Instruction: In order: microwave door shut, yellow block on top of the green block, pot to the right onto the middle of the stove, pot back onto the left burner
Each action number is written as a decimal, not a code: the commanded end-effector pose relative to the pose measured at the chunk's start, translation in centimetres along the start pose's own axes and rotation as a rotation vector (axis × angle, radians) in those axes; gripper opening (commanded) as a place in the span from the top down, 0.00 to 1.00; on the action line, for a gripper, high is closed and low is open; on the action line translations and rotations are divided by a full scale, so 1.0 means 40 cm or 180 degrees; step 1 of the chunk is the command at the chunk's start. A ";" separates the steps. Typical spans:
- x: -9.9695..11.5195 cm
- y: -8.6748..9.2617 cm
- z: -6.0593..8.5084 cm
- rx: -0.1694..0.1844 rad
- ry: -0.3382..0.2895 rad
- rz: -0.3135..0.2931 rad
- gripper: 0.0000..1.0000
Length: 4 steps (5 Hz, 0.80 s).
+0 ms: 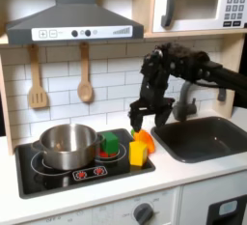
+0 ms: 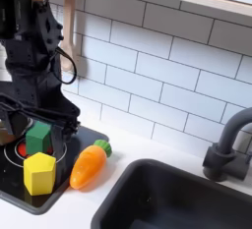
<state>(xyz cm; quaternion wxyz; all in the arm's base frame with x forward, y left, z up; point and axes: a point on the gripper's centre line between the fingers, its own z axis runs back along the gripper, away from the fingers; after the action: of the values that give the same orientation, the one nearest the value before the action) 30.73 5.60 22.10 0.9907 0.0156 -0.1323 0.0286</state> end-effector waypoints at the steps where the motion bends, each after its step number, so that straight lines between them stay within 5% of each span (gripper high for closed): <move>1: 0.004 0.012 -0.039 0.0012 0.0162 0.0085 0.00; 4: -0.007 0.018 -0.051 0.0066 0.0206 0.0044 0.00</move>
<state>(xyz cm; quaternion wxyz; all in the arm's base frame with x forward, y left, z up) 30.99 6.63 19.80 0.9942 0.0226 -0.0964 0.0418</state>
